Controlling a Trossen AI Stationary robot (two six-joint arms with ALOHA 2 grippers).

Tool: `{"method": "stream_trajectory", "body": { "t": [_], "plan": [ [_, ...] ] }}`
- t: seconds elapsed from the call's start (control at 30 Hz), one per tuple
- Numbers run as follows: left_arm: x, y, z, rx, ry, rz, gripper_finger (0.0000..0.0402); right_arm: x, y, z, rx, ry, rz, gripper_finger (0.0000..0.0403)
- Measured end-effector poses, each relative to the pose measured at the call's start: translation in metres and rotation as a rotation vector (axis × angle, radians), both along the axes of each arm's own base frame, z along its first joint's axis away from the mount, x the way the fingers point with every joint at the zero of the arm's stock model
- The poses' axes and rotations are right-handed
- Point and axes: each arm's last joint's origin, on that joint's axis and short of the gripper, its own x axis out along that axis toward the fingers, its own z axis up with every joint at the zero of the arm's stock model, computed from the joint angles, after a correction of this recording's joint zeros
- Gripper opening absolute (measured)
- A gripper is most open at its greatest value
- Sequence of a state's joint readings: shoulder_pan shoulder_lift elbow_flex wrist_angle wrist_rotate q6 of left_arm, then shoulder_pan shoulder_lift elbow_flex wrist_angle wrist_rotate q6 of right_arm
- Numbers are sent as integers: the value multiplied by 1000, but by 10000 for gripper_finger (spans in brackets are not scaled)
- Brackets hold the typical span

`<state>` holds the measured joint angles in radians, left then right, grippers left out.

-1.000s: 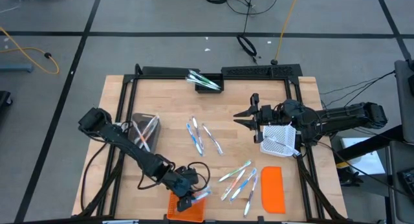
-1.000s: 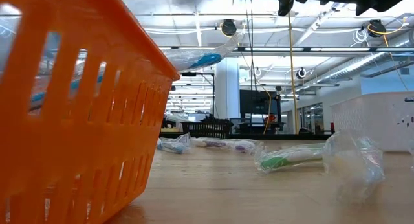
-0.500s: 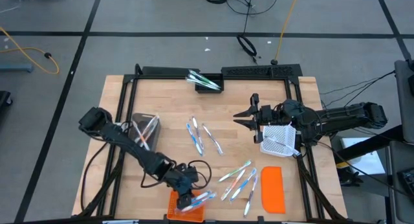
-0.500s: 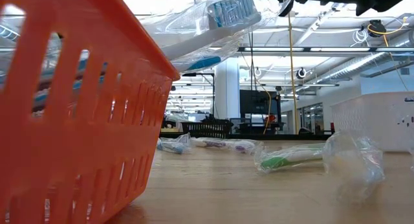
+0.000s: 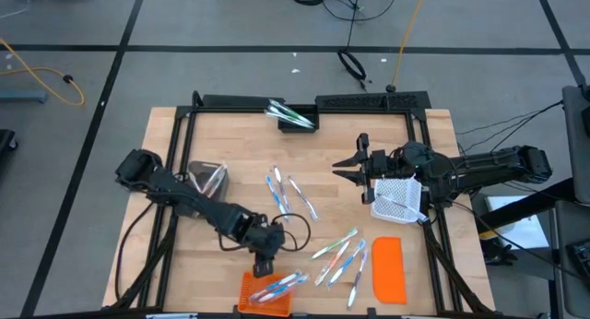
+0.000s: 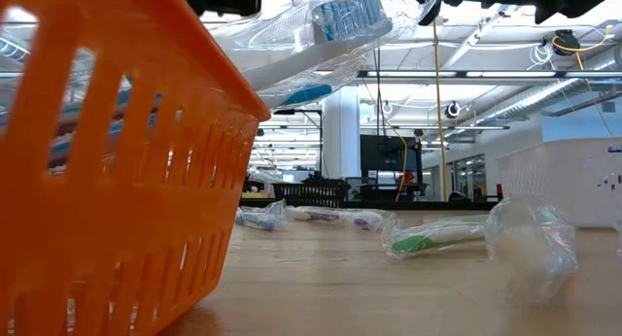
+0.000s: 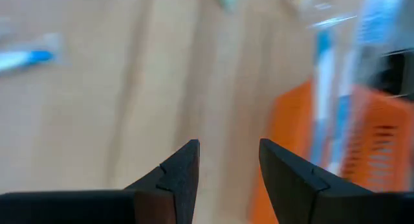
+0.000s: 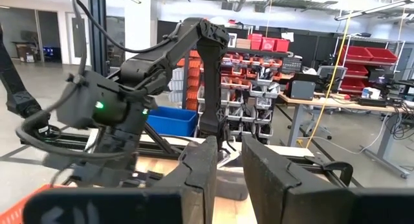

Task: Pick & Place Toothbrushes
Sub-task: Put the blue toothbrush into the orange bin

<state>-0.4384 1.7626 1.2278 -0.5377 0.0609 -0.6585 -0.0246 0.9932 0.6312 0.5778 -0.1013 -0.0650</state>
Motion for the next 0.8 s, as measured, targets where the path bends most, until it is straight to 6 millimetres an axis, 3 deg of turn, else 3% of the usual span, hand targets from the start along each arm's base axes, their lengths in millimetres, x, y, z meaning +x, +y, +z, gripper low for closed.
{"method": "stream_trajectory", "body": {
  "t": [0.5, 0.8],
  "plan": [
    [2, 45, -6, 462, 19, -158, 159, 0, 0, -2, 0, 18, 0, 68],
    [9, 69, -6, 575, 25, -242, 159, 0, 0, -3, 0, 30, 0, 68]
  ]
}}
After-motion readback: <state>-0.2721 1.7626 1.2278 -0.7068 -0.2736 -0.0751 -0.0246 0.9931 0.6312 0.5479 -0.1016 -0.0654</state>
